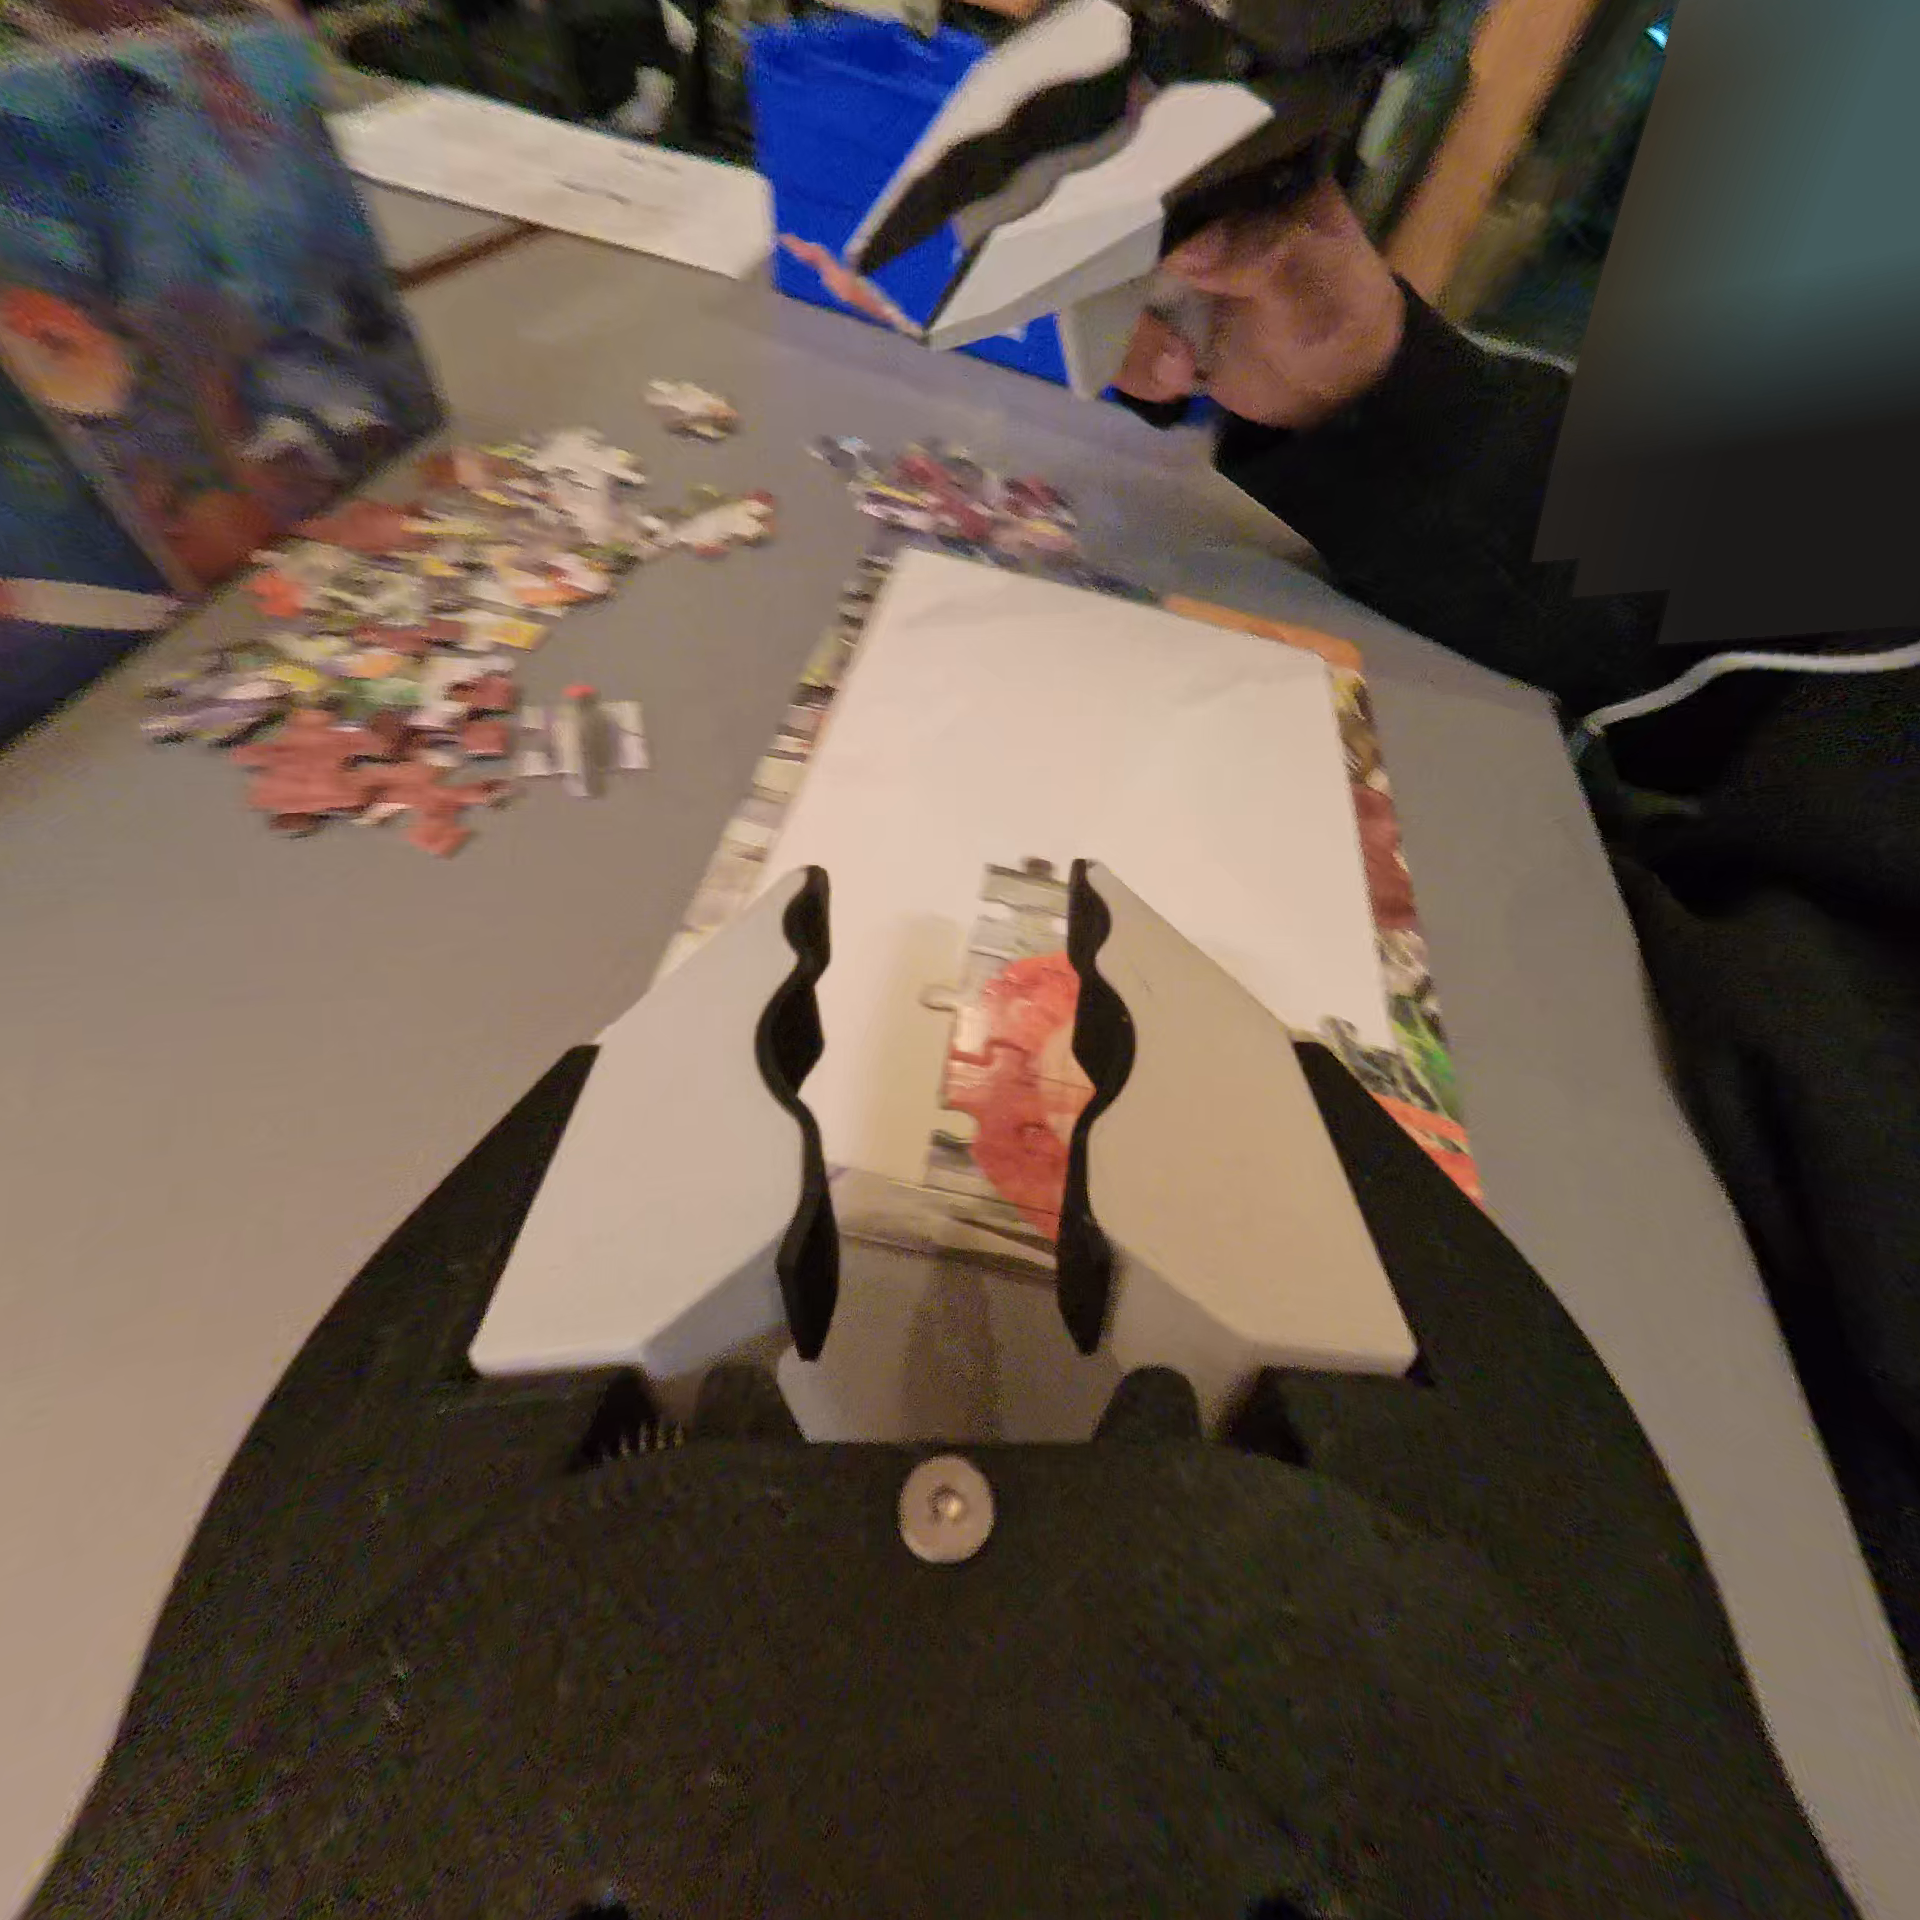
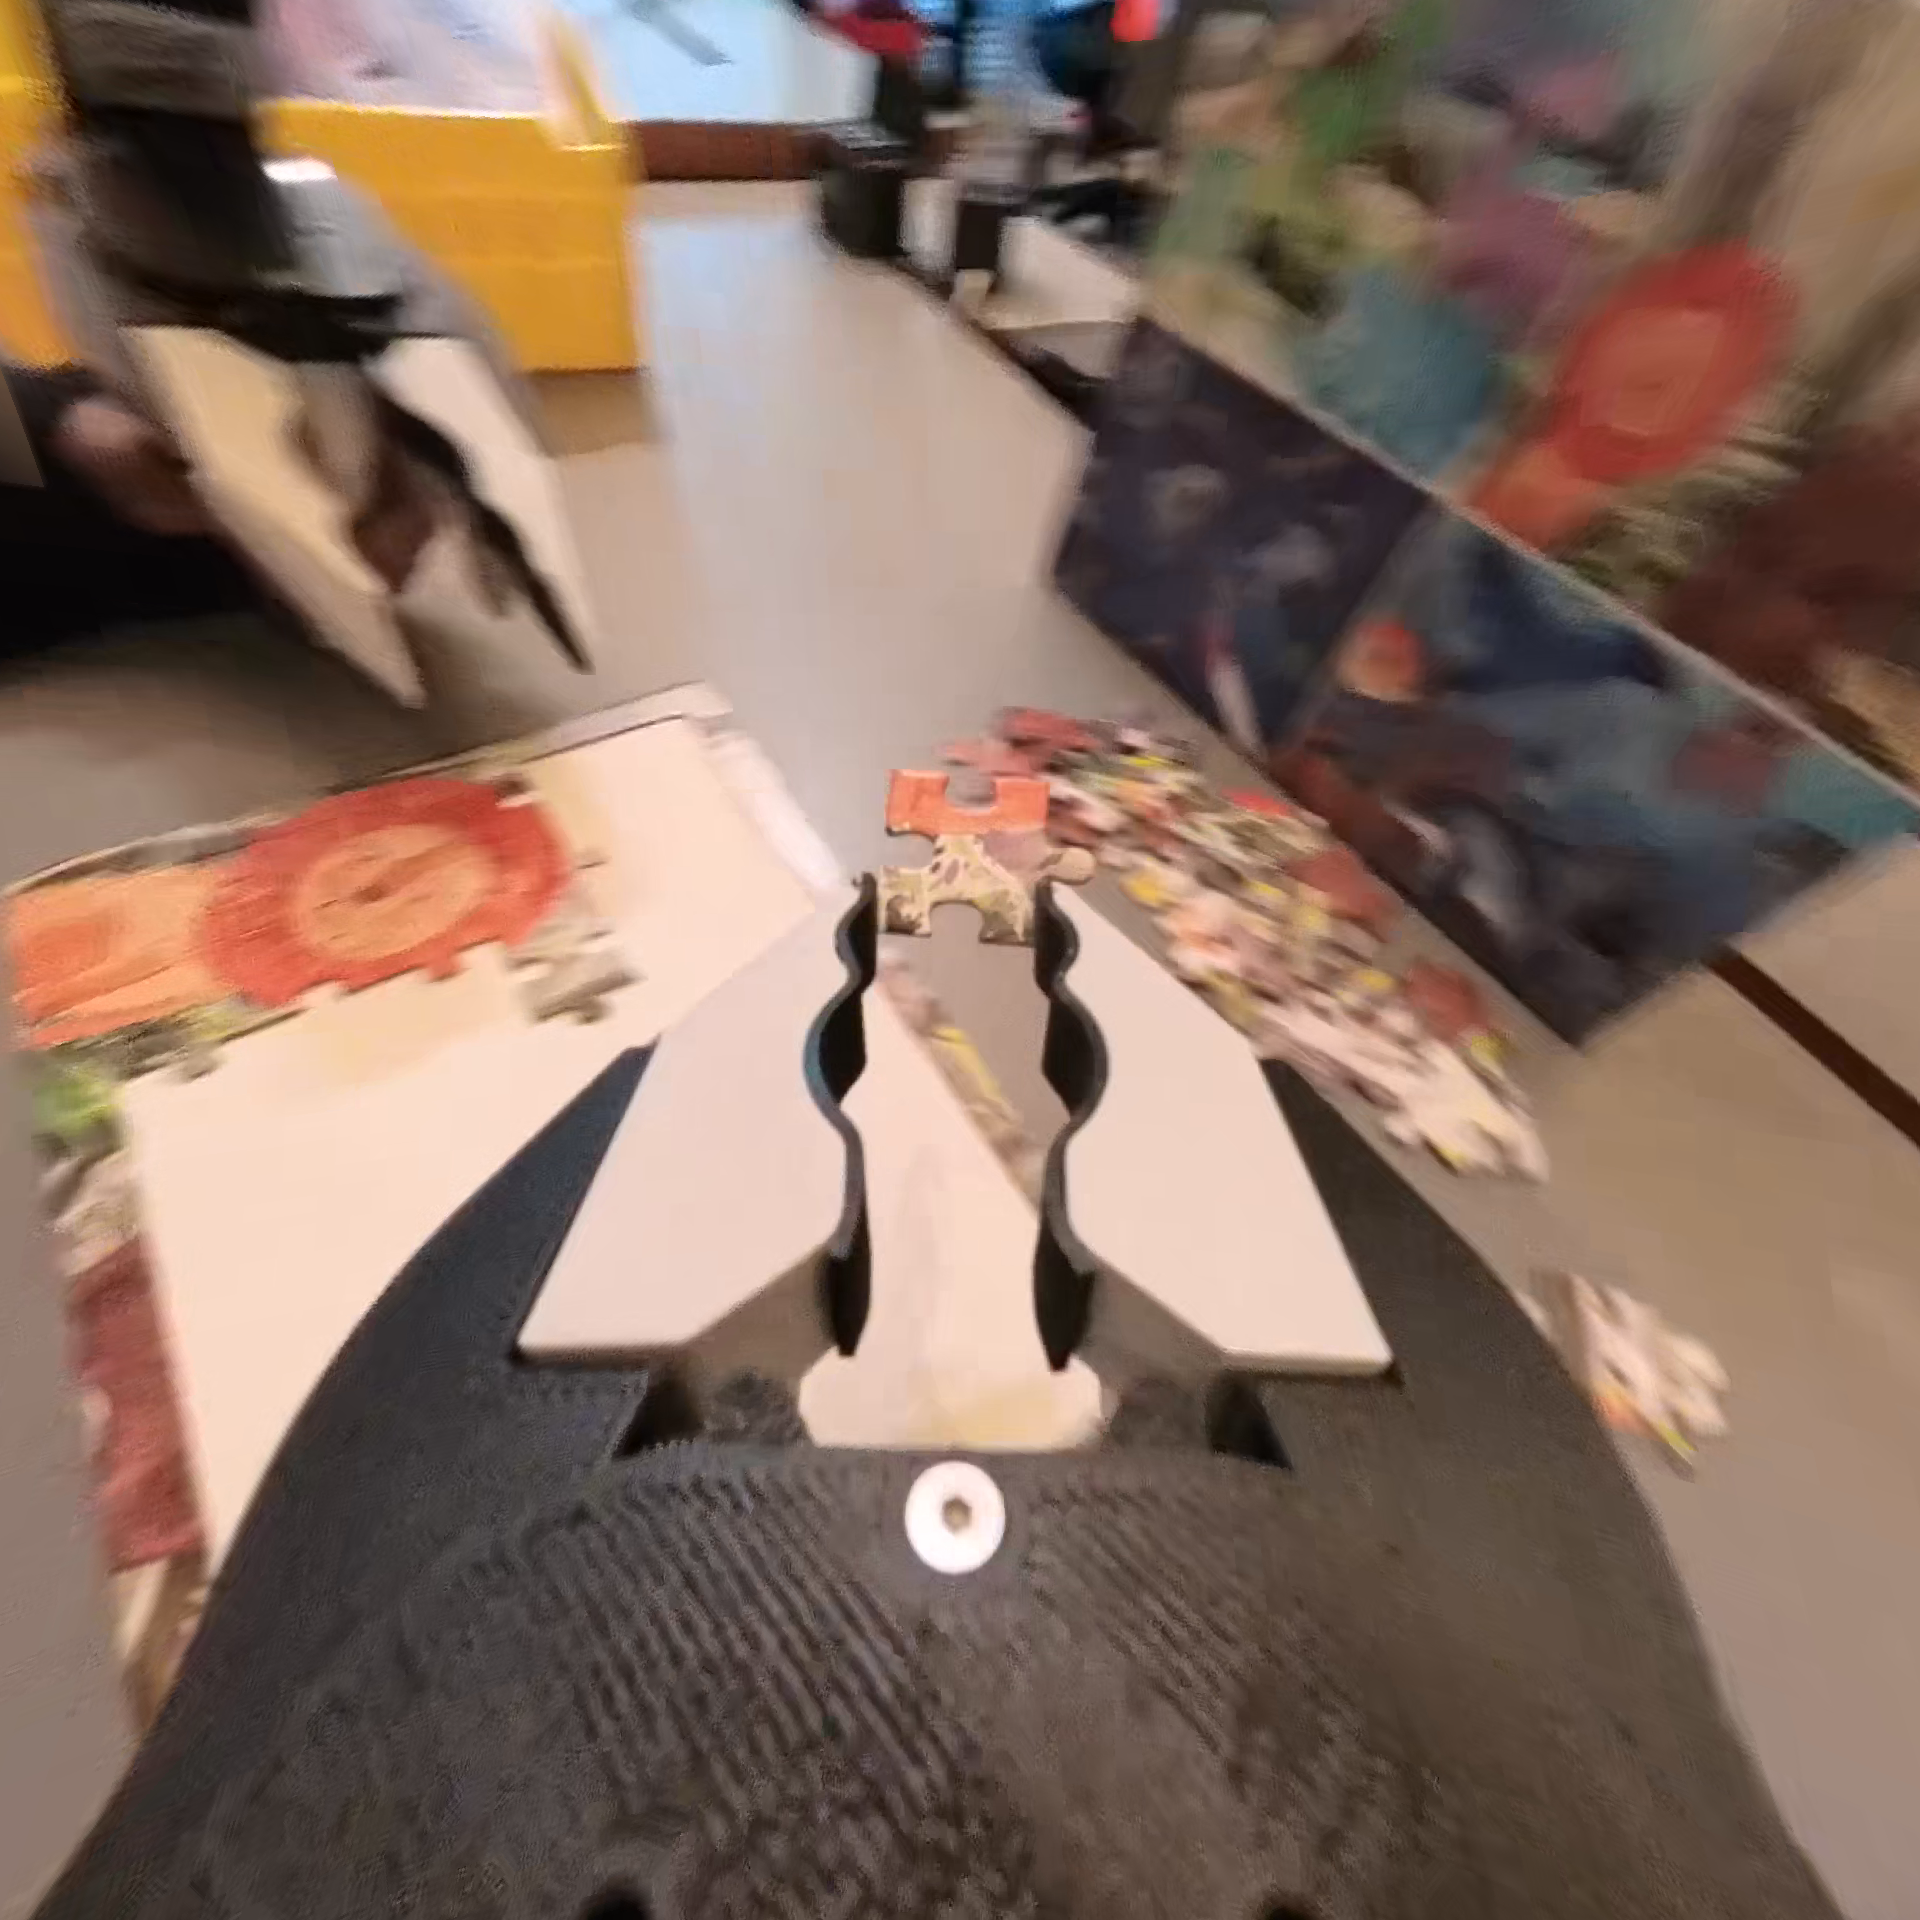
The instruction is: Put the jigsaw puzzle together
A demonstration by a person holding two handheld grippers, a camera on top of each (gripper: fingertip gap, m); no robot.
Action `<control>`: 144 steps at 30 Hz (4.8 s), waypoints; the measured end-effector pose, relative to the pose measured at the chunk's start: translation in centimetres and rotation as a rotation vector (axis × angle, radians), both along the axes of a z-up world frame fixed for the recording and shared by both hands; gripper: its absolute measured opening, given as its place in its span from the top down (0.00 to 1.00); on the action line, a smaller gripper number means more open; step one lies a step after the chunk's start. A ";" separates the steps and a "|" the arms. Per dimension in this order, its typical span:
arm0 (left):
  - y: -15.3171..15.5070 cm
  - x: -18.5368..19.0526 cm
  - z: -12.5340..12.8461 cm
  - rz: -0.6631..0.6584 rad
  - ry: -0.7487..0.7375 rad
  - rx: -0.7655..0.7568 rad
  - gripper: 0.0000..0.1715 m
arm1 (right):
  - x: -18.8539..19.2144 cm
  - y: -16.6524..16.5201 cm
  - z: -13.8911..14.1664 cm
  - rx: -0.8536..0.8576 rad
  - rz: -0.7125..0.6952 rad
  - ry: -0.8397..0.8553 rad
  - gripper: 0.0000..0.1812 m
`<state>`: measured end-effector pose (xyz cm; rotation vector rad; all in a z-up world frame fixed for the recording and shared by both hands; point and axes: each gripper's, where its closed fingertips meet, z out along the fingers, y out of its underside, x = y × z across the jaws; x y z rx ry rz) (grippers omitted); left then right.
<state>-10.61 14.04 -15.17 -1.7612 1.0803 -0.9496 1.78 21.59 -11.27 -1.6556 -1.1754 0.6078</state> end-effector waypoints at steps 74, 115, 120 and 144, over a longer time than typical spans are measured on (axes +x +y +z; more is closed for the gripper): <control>-5.2 3.2 -5.9 -0.243 0.369 -0.012 0.94 | -6.6 -12.7 -10.2 -0.055 0.629 -0.426 0.91; -4.7 2.9 -6.3 -0.217 0.398 -0.008 0.96 | -7.8 -12.9 -10.1 -0.080 0.596 -0.386 0.84; -4.7 2.9 -6.3 -0.218 0.399 -0.007 0.96 | -7.9 -12.9 -10.1 -0.101 0.593 -0.380 0.84; -4.7 3.0 -6.3 -0.218 0.402 0.003 0.96 | -8.4 -13.2 -9.4 -0.137 0.603 -0.314 0.87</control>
